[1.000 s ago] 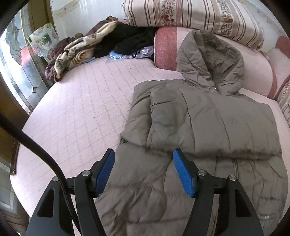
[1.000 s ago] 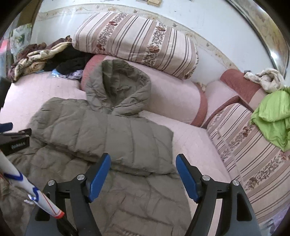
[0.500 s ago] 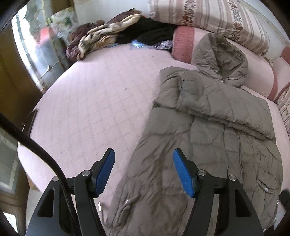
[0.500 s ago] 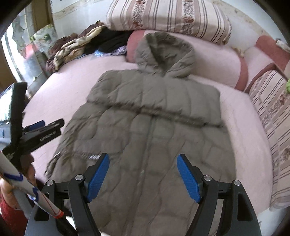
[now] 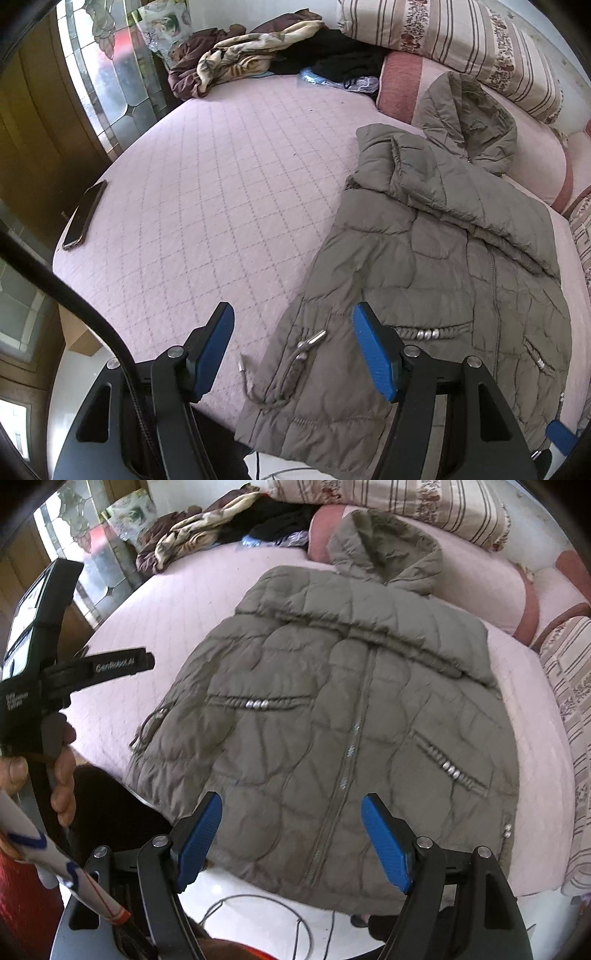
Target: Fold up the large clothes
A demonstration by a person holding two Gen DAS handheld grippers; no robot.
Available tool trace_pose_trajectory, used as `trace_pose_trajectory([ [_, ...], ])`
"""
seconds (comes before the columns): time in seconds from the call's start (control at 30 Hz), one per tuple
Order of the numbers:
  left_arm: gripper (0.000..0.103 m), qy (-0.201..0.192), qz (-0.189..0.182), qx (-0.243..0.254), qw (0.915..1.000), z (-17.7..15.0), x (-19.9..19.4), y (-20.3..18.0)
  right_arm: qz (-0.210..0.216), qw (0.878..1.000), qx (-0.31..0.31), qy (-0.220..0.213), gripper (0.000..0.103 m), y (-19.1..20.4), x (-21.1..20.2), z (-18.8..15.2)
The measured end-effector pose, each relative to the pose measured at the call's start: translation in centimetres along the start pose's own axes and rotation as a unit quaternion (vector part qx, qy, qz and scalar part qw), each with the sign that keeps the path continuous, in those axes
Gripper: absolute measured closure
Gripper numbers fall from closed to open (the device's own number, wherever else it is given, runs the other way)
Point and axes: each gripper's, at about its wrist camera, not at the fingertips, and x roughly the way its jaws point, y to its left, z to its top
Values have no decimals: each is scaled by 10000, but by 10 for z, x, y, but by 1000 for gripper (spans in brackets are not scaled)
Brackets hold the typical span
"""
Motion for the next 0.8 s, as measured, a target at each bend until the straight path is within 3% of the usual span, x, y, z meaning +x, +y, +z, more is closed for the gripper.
trace_pose_trajectory([
  [0.47, 37, -17, 159, 29, 9999, -3, -10, 0, 53, 9990, -357, -254, 20, 16, -11, -7],
  [0.8, 37, -9, 194, 180, 9996, -4, -10, -14, 135, 9993, -242, -255, 18, 7, -7, -6],
])
